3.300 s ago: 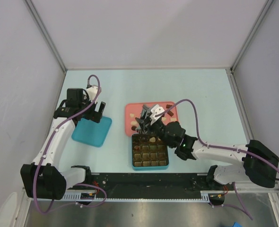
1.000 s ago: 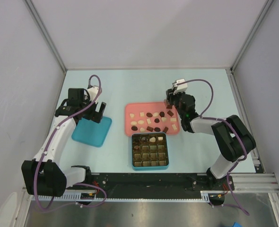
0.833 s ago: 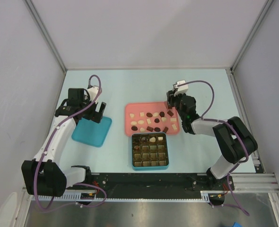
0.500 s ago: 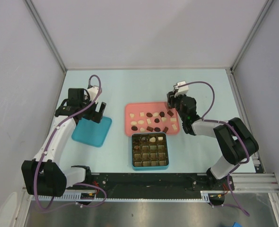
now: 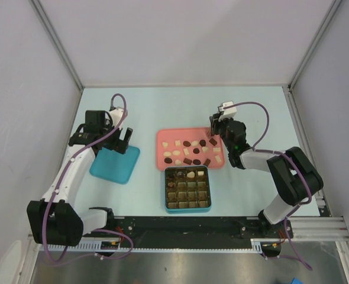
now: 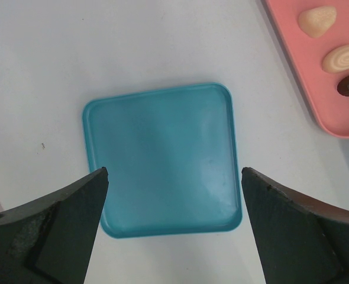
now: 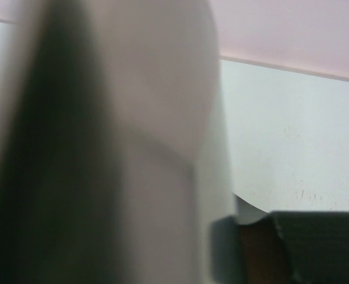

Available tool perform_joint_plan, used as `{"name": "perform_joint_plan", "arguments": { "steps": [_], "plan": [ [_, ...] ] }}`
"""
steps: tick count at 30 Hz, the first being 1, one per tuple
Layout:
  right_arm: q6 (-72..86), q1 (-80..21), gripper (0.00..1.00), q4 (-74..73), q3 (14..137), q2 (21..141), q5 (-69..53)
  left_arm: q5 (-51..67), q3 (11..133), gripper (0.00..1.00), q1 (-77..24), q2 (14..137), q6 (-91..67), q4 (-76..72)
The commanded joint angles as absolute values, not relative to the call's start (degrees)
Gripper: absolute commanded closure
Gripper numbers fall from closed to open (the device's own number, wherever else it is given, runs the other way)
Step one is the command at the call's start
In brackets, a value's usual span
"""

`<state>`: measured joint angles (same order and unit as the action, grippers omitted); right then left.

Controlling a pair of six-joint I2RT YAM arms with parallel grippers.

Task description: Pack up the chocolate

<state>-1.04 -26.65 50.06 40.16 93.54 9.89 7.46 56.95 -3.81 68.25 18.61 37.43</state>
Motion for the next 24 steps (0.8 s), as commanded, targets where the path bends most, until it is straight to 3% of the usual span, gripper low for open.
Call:
{"name": "perform_joint_plan", "arguments": {
  "steps": [1, 15, 24],
  "plan": [
    [-0.4, -26.4, 0.75, 52.7, 40.2, 92.2, 8.7, 6.9, 58.7, 0.0, -3.5, 66.6, 19.5, 36.9],
    [-7.2, -35.9, 0.76, 46.2, 40.1, 76.4, 11.0, 7.1, 58.6, 0.0, -3.5, 66.0, 19.4, 37.2],
    [-5.0, -52.9, 0.76, 33.9, 35.2, 63.0, 14.9, 7.7, 57.7, 0.0, -3.5, 65.4, 19.1, 36.8]
  ]
}}
